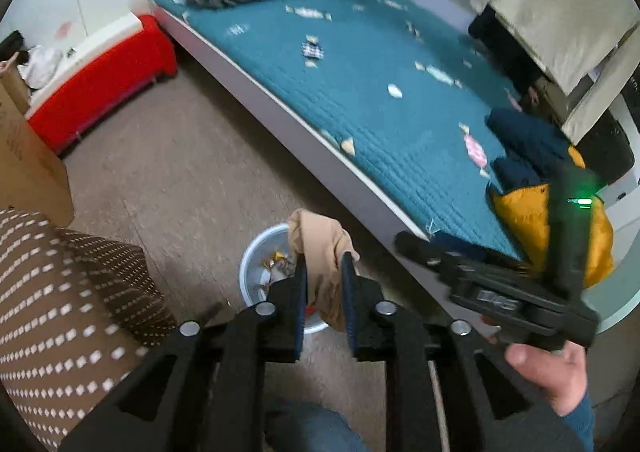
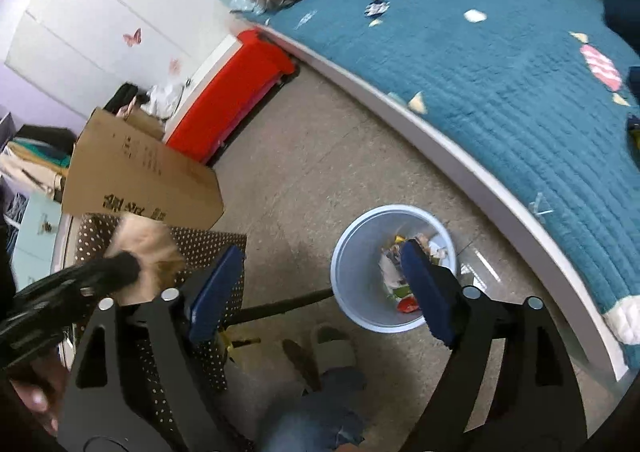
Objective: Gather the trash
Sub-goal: 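Carry the stocking and wrapper to the wastebasket and open both grippers, then move both tools back over the table toward the remaining trash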
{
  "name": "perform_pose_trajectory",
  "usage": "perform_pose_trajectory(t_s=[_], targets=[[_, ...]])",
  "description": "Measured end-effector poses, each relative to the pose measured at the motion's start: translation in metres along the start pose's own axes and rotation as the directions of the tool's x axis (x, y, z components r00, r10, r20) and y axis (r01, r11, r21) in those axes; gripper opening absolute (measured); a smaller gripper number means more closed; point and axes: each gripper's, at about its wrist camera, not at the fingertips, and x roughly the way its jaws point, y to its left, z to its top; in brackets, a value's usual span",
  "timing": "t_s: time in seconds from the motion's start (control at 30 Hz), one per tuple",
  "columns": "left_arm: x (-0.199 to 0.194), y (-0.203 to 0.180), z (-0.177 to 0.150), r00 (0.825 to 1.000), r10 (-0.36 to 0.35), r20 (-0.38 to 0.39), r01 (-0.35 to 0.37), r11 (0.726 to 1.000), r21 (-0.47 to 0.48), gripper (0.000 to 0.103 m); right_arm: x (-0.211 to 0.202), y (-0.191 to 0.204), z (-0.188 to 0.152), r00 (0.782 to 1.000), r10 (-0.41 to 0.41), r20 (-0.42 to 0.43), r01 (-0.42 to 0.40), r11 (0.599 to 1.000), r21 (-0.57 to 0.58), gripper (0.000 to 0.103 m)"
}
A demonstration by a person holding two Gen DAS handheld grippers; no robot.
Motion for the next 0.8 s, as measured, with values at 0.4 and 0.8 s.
perform_pose_trajectory(t_s=[0.4, 0.8], targets=[[-0.057, 0.010, -0.002, 0.982, 0.102, 0.157, -0.100, 0.995, -0.023, 0.096, -0.048, 0.026, 0.002, 0.995, 0.000, 0.104, 0.003, 1.000, -0.027, 0.097], [-0.153, 0.014, -0.052, 0.928, 0.158, 0.337, -0.146, 0.987, -0.063, 0.096, -0.104, 0.067, -0.019, 0.985, 0.008, 0.173, 0.009, 0.996, -0.094, 0.097]])
